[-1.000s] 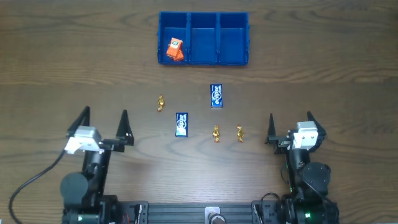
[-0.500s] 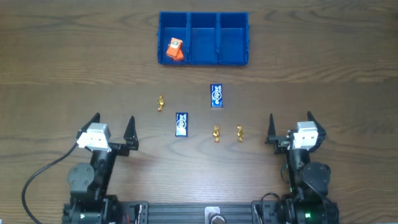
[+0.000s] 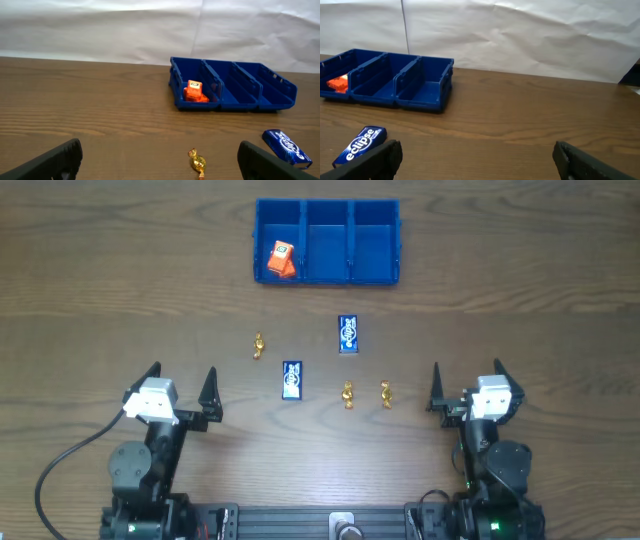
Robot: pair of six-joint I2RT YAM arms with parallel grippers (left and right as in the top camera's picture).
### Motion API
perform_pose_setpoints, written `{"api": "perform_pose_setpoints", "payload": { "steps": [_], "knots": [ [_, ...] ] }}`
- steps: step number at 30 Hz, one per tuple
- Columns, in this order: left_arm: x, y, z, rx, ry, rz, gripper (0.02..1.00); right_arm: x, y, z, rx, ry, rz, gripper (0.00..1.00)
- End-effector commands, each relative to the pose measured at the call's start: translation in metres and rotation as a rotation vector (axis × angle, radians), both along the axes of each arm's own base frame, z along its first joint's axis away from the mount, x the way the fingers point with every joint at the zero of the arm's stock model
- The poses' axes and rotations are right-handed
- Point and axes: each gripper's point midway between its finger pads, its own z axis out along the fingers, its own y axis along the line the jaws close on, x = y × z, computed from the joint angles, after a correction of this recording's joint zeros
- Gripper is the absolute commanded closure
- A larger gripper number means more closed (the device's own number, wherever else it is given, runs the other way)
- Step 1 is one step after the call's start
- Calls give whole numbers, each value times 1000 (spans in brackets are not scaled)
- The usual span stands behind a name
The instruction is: Sort Candies Into Trays
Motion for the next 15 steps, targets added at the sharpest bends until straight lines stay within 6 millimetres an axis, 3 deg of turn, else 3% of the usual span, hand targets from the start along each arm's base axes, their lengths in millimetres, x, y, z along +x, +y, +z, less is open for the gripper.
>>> {"api": "perform_pose_setpoints", "payload": {
  "steps": [1,15],
  "knots": [
    [-1,-2,-16,21,43,-17,20,0,1,-1,-11,-2,8,3],
    [-1,-2,-16,21,43,-17,20,0,1,7,-2,-31,7,3]
  ]
}}
